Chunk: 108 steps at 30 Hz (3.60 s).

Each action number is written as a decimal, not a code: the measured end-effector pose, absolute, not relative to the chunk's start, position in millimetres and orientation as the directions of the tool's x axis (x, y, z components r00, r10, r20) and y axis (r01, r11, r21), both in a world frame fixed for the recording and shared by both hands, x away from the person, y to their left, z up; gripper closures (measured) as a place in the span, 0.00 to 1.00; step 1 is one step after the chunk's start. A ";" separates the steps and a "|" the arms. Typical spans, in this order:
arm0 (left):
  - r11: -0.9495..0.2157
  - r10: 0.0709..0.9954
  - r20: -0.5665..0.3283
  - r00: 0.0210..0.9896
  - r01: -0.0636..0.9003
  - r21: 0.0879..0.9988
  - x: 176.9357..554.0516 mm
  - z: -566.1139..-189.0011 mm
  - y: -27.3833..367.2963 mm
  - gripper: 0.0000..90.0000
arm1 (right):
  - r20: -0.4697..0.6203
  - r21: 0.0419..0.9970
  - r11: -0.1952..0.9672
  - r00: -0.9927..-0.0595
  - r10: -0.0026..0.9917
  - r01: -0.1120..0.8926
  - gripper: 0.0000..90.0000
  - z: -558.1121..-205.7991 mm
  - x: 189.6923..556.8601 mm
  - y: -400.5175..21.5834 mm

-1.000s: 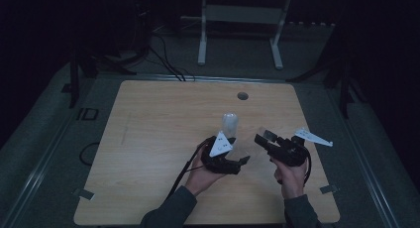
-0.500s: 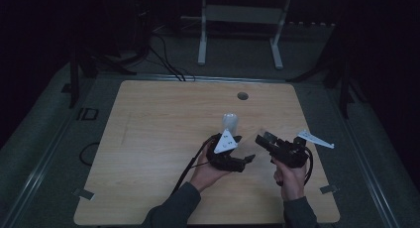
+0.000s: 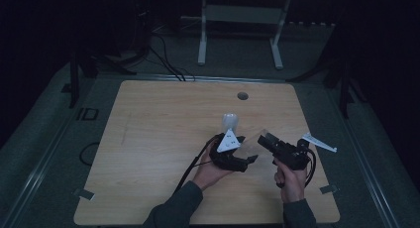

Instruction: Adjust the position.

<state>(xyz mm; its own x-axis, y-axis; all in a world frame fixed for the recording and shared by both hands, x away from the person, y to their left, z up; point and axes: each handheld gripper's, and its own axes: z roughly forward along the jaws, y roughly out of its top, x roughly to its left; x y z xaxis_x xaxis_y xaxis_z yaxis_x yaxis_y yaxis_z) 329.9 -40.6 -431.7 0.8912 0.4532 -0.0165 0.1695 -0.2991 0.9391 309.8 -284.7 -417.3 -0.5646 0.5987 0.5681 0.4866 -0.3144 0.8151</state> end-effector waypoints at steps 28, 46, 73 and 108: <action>-0.316 0.433 0.013 0.901 0.138 0.939 329.8 -430.5 -46.6 0.32 | 0.610 0.789 -0.364 -0.558 0.563 0.495 0.46 -424.1 308.8 -288.3; -0.311 0.438 0.016 0.899 0.134 0.941 328.6 -431.7 -50.9 0.28 | 0.663 0.748 -0.424 -0.551 0.507 0.510 0.46 -431.1 309.5 -293.0; -0.342 0.435 0.046 0.899 0.118 0.932 330.2 -429.0 -43.8 0.35 | 0.600 0.795 -0.321 -0.589 0.541 0.516 0.39 -425.9 302.6 -300.5; -0.354 0.386 0.050 0.921 0.098 0.930 339.2 -419.5 -18.4 0.36 | 0.234 0.889 0.116 -0.657 0.716 0.442 0.47 -400.8 299.8 -302.8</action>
